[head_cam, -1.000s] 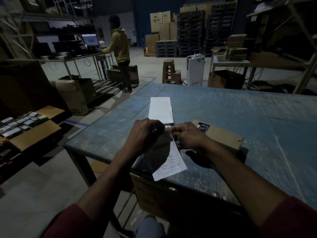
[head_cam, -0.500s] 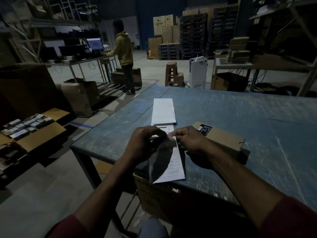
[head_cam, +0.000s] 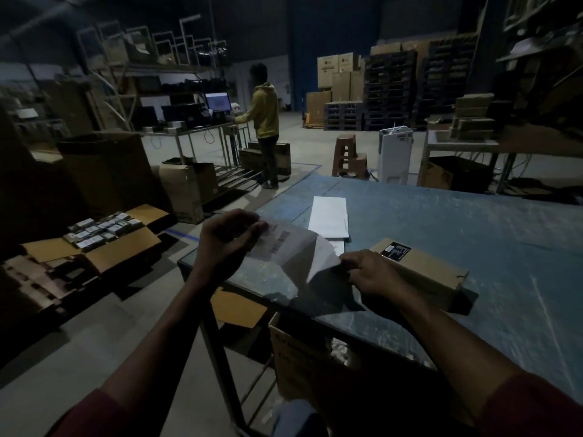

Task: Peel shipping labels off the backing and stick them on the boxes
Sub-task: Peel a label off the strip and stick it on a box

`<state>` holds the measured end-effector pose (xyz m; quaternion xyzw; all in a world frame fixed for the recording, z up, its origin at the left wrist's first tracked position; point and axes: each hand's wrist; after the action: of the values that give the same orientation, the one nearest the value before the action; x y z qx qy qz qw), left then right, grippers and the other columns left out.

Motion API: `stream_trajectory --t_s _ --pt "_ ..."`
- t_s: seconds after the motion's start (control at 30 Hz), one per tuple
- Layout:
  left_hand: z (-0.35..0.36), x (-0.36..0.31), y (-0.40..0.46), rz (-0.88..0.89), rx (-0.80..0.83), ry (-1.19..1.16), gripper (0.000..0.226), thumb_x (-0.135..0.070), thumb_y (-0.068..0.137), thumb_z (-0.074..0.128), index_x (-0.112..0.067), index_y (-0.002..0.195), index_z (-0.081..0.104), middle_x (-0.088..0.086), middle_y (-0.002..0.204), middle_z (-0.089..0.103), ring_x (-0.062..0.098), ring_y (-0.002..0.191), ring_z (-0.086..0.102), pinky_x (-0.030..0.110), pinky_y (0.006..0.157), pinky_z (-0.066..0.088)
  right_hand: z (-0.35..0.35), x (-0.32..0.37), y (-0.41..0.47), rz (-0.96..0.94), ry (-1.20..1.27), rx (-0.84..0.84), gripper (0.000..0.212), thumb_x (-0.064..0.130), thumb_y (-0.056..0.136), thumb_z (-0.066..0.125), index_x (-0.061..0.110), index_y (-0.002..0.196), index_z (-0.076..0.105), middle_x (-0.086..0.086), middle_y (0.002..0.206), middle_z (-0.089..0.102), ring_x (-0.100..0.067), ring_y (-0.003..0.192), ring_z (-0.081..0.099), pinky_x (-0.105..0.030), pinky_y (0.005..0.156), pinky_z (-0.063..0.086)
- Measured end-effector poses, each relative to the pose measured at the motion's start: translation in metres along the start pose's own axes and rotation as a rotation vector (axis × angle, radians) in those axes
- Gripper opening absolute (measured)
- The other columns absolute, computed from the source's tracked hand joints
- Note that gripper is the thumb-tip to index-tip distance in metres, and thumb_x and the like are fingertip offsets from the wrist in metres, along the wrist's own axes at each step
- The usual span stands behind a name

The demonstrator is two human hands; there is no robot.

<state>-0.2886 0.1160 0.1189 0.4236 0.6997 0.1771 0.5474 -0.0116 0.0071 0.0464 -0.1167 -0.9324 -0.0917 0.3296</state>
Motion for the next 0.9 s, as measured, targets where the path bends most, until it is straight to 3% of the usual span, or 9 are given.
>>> stream_trajectory --t_s 0.13,0.37,0.53,0.67,0.77,0.9 --pt "-0.031 -0.012 0.003 -0.041 -0.064 0.021 0.006 -0.006 0.092 0.074 -0.006 0.098 0.074 -0.014 0.082 0.076 0.001 0.075 0.072 0.014 0.063 0.054 0.003 0.001 -0.005 -0.030 -0.002 -0.028 0.044 -0.009 0.087 0.053 0.014 0.114 0.079 -0.009 0.110 0.079 -0.027 0.101 0.073 -0.048 0.092 0.061" --pt "-0.069 -0.023 -0.002 -0.071 -0.093 0.078 0.005 -0.005 0.094 0.072 -0.006 0.099 0.073 0.000 0.091 0.073 0.000 0.074 0.070 0.014 0.063 0.054 0.010 -0.016 0.003 -0.035 0.004 -0.034 0.051 -0.006 0.082 0.051 0.025 0.110 0.080 0.000 0.102 0.081 -0.019 0.095 0.075 -0.052 0.090 0.062" --pt "-0.086 -0.027 -0.014 -0.132 -0.187 0.046 0.002 -0.010 0.095 0.072 -0.011 0.097 0.073 0.002 0.089 0.072 -0.001 0.072 0.068 0.014 0.061 0.052 0.008 -0.002 -0.005 -0.014 -0.030 -0.038 0.052 -0.009 0.084 0.051 0.022 0.113 0.080 -0.006 0.107 0.079 -0.025 0.100 0.073 -0.044 0.090 0.061" --pt "-0.090 -0.029 -0.023 -0.158 -0.159 0.056 0.004 -0.013 0.095 0.072 -0.010 0.098 0.072 0.008 0.096 0.073 0.003 0.077 0.071 0.016 0.062 0.054 -0.001 0.006 -0.011 -0.012 -0.099 0.017 0.061 -0.008 0.087 0.050 0.020 0.138 0.068 -0.012 0.135 0.068 -0.030 0.116 0.066 -0.038 0.099 0.054" --pt "-0.088 -0.036 -0.026 -0.144 -0.134 0.067 0.005 -0.014 0.095 0.072 -0.012 0.100 0.073 0.006 0.098 0.073 0.006 0.080 0.073 0.019 0.064 0.056 -0.008 0.020 -0.024 0.020 -0.080 0.065 0.065 -0.009 0.090 0.050 0.019 0.148 0.058 -0.015 0.138 0.065 -0.027 0.115 0.062 -0.028 0.089 0.047" --pt "-0.079 -0.062 -0.022 -0.094 -0.106 0.034 0.008 -0.010 0.096 0.072 -0.003 0.099 0.073 0.003 0.094 0.072 0.003 0.078 0.073 0.017 0.062 0.055 -0.015 0.035 -0.047 0.041 -0.069 -0.009 0.057 -0.005 0.092 0.050 0.019 0.141 0.064 -0.011 0.143 0.064 -0.028 0.124 0.063 -0.024 0.094 0.045"
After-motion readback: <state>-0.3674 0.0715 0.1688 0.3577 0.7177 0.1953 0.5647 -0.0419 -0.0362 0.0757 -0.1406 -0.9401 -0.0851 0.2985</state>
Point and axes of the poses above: each hand's wrist, its own y-axis towards the middle knuckle, its own z-axis out of the palm, x = y × z
